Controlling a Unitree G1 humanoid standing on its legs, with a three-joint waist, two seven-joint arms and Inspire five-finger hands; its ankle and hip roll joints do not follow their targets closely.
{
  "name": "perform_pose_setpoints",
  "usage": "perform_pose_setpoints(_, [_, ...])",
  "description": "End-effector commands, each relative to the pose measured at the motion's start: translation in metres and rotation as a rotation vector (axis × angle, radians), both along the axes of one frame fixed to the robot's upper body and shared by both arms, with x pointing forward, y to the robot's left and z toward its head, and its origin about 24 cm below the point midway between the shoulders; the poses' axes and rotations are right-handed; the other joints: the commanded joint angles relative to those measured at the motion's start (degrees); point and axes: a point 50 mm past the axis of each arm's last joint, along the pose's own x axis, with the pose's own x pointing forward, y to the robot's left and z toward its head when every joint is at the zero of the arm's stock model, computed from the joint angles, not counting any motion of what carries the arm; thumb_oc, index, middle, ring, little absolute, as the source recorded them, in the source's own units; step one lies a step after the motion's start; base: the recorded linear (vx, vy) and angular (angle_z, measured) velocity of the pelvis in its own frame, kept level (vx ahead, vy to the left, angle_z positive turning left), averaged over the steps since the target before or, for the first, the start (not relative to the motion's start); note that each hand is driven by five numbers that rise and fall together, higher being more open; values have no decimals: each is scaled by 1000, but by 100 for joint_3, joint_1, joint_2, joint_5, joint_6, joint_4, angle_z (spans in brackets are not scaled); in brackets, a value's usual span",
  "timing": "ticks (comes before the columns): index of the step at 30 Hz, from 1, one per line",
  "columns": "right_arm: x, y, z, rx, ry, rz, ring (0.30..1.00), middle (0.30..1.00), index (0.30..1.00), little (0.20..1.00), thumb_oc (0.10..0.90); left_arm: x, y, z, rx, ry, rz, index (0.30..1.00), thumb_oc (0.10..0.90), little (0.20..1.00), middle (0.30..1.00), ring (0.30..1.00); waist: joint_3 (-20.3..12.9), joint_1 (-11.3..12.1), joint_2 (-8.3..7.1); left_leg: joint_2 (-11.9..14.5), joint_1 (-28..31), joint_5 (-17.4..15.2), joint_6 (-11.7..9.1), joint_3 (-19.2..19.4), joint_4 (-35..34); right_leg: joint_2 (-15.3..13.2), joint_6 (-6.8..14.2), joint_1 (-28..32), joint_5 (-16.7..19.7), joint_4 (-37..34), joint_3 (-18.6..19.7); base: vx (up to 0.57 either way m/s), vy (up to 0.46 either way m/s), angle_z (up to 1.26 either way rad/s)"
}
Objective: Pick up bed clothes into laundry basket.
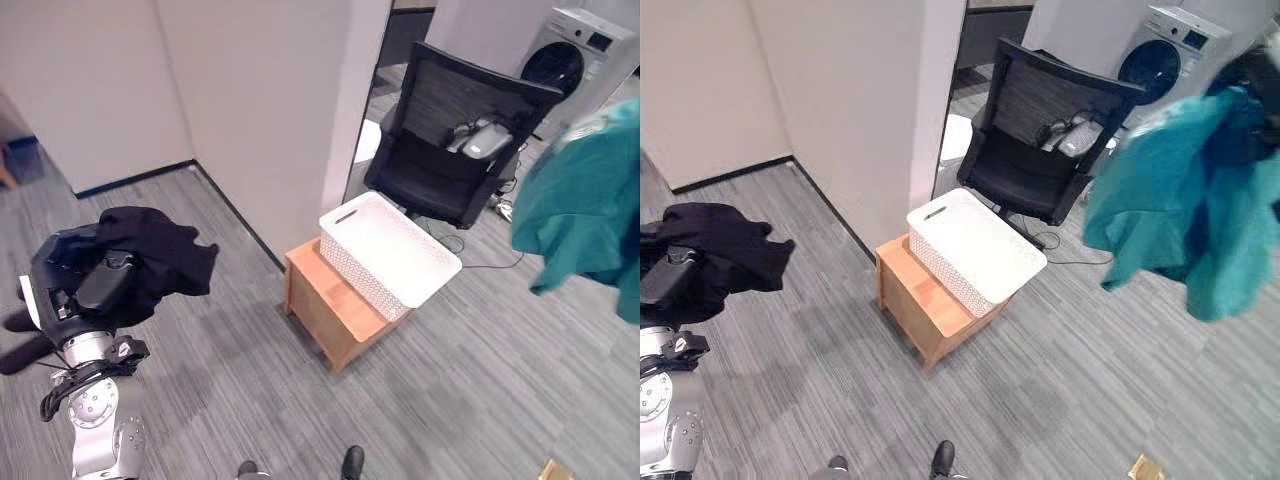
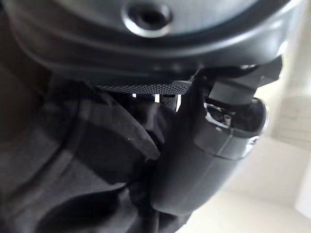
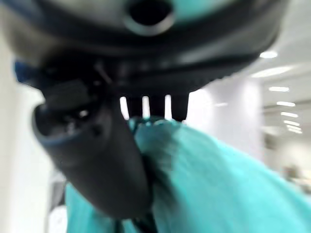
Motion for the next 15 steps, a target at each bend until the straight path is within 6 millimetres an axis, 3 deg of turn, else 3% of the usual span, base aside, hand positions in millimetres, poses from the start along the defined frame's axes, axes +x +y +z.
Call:
perform_pose_setpoints(1, [-23,1,80,-1,-313,-27,300,300,300,300,400,3,-9,62,200,-249,-128,300,400,300,300,300,-255,-82,-194,23,-266,435,-199,-65,-251,-5,433,728,-966,27,-48,-33,-18,16])
perform_pose_setpoints(5, [-8,30,97,-64,-315,22,300,300,300,300,400,7,-16,56,153,-250,-160,300,400,300,300,300,-100,9,-48,52,-503,500,-214,-212,-251,19,422,573,-950,23,-153,-43,-19,18])
perform_pose_setpoints(9, [4,42,99,-106,-298,16,300,300,300,300,400,9,-18,57,156,-252,-169,300,400,300,300,300,49,132,-9,57,-704,565,-238,-349,-251,42,405,432,-943,23,-236,-34,-11,22])
perform_pose_setpoints(15, [12,59,97,-99,-285,72,300,300,300,300,400,10,-16,52,146,-225,-163,300,400,300,300,300,106,121,88,23,-772,558,-240,-415,-251,18,387,403,-971,23,-304,6,5,5])
